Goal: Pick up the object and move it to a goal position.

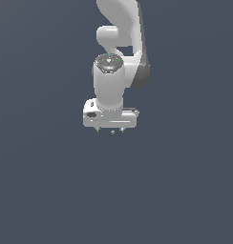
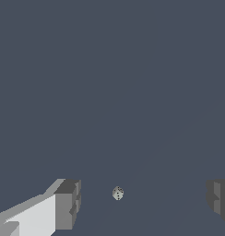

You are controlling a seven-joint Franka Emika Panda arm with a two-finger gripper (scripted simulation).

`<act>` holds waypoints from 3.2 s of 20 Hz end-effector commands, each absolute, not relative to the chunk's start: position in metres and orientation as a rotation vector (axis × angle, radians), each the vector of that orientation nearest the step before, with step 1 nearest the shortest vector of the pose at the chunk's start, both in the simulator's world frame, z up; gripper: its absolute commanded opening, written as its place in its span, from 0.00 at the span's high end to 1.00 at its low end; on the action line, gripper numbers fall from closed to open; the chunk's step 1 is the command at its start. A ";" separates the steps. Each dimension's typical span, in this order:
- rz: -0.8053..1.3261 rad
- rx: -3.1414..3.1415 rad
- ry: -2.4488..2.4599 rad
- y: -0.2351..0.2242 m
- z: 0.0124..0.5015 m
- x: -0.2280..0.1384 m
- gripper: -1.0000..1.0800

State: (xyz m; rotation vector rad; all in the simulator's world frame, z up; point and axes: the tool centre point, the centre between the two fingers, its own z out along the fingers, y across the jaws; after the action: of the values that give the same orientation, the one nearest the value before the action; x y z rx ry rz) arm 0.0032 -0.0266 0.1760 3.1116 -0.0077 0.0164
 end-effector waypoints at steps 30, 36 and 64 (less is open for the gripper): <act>-0.003 3.102 -0.368 -0.035 0.129 -0.032 0.04; -0.002 3.072 -0.632 -0.027 0.096 -0.058 0.04; -0.001 2.988 -0.970 -0.022 0.031 -0.098 0.04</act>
State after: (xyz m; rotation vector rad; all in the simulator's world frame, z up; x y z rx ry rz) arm -0.0969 -0.0219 0.0381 2.9887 -0.9685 0.0004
